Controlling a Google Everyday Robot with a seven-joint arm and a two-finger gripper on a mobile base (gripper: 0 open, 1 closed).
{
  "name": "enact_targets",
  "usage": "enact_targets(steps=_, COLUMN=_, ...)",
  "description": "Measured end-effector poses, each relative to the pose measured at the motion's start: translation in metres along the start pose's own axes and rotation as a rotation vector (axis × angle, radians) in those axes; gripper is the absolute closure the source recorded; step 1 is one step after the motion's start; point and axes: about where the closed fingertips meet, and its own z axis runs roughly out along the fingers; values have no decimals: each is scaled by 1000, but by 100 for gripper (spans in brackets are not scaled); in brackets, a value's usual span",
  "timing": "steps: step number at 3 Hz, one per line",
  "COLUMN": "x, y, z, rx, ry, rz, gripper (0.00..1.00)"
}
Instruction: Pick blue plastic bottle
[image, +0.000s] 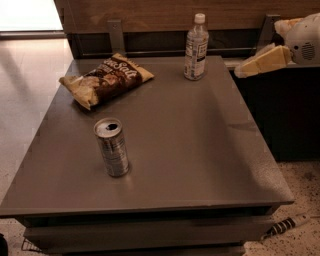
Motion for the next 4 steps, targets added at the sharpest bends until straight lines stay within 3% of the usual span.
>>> enact_targets(steps=1, x=-28, y=-23, z=40, rx=-10, ry=-144, rz=9, gripper=0)
enact_targets(steps=3, x=-40, y=-32, z=64, rx=-40, ry=-200, rz=13, gripper=0)
enact_targets(steps=4, x=-34, y=-33, z=78, rx=-43, ry=-217, rz=48, gripper=0)
